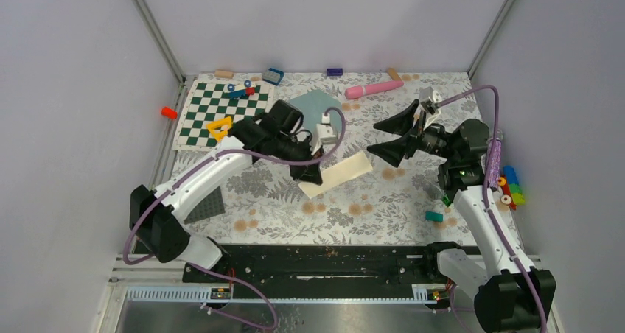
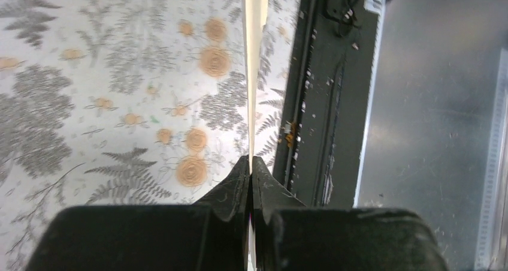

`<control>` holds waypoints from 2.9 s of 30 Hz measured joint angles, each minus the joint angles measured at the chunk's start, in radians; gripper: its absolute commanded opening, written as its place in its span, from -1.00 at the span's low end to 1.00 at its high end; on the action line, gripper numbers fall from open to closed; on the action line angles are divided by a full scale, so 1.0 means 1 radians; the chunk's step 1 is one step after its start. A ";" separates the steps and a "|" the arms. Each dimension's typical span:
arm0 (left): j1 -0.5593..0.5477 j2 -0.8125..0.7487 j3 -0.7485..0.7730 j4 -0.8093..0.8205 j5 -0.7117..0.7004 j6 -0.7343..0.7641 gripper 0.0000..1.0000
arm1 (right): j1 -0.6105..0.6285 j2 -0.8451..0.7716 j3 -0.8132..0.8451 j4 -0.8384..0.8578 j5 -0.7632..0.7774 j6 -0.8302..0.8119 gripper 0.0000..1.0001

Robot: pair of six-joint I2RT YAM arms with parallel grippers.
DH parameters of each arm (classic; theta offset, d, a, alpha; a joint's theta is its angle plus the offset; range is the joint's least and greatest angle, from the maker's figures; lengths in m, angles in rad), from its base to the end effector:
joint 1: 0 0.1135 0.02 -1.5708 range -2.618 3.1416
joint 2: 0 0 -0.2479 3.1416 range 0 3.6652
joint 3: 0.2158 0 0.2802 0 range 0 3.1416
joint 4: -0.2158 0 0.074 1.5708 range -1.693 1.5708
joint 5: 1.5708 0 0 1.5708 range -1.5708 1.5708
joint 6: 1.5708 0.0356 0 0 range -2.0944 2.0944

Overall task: Place the letter into the envelope and seal it
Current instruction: Fold the letter, then move the solid glue at the center of the board.

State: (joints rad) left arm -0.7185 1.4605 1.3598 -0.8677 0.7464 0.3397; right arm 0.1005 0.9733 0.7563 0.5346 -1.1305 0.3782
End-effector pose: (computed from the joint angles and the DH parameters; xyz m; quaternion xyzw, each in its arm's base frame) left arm 0.2309 -0.2340 0.3096 0.5422 0.7131 -0.3940 0.2058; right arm 0.2410 0.0567 0.3460 -0.3612 0.5505 0.4673 0.5901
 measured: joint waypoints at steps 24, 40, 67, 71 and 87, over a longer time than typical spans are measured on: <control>0.168 -0.068 -0.140 0.784 0.132 -0.778 -1.00 | 0.060 0.234 -0.134 0.649 0.105 0.527 0.67; 0.170 -0.066 -0.292 1.185 0.182 -1.089 -1.00 | 0.151 0.245 -0.140 0.618 0.154 0.462 0.52; 0.142 -0.024 -0.345 1.265 0.200 -1.091 0.01 | 0.163 0.286 -0.140 0.679 0.204 0.558 -1.00; 0.153 -0.024 -0.331 1.148 0.183 -1.011 0.96 | 0.149 0.248 -0.139 0.616 0.206 0.522 -1.00; 0.327 0.132 0.088 0.645 -0.452 -0.485 0.97 | 0.033 -0.008 -0.137 0.259 0.318 0.203 -1.00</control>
State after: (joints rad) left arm -0.3920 1.5921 1.4479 -0.2226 0.2939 -0.1452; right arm 0.1333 0.9653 0.6193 0.7940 -0.8127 0.5808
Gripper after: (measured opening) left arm 0.985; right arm 0.019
